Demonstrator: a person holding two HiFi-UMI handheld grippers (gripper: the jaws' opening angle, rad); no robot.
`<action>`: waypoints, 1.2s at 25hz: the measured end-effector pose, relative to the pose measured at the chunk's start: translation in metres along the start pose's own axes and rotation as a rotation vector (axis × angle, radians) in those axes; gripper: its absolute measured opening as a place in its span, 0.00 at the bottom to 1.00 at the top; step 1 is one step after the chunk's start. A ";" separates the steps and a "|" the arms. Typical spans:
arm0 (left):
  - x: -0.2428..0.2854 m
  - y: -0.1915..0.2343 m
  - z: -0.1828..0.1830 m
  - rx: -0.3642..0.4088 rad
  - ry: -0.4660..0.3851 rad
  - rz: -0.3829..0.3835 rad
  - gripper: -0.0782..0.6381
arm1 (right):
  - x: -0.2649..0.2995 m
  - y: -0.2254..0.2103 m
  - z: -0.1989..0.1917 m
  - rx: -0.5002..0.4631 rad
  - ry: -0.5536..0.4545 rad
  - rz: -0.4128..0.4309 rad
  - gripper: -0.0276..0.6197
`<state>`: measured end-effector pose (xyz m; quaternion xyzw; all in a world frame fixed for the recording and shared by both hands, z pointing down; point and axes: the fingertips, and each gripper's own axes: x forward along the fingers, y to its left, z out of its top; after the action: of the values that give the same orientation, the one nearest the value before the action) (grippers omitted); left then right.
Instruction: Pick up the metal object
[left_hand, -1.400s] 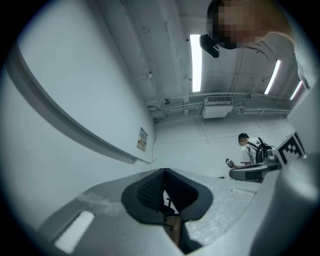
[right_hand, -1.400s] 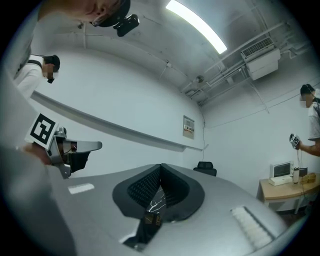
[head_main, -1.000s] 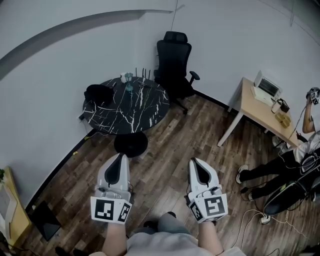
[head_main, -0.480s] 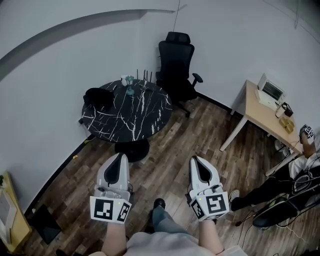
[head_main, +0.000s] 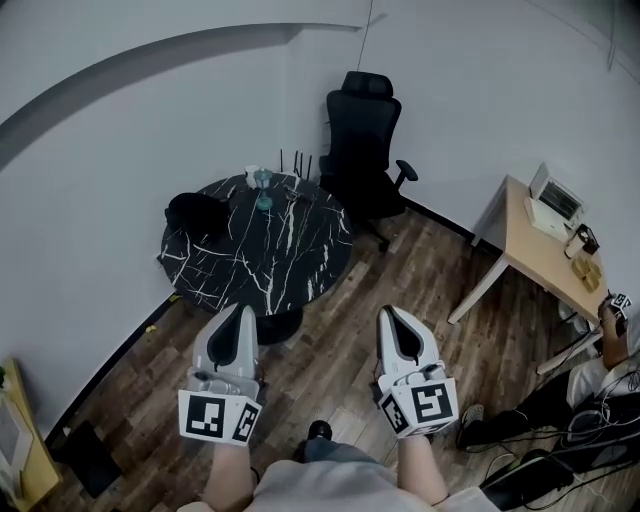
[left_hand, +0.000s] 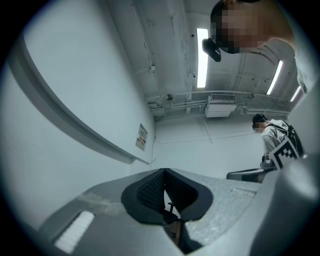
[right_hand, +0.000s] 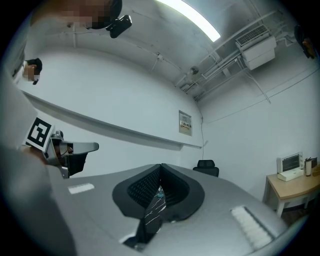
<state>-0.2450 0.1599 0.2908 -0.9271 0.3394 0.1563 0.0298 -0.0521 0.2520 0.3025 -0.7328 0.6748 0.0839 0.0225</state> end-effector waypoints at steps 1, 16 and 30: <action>0.008 0.002 -0.002 -0.001 0.000 0.003 0.12 | 0.008 -0.005 -0.001 0.001 0.000 0.003 0.04; 0.111 0.004 -0.031 -0.007 -0.033 0.024 0.12 | 0.086 -0.081 -0.022 0.018 -0.013 0.023 0.04; 0.156 0.003 -0.063 -0.029 0.014 0.003 0.12 | 0.115 -0.111 -0.049 0.044 0.019 0.014 0.04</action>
<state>-0.1171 0.0505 0.3027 -0.9280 0.3388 0.1548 0.0135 0.0710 0.1417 0.3241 -0.7282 0.6818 0.0621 0.0318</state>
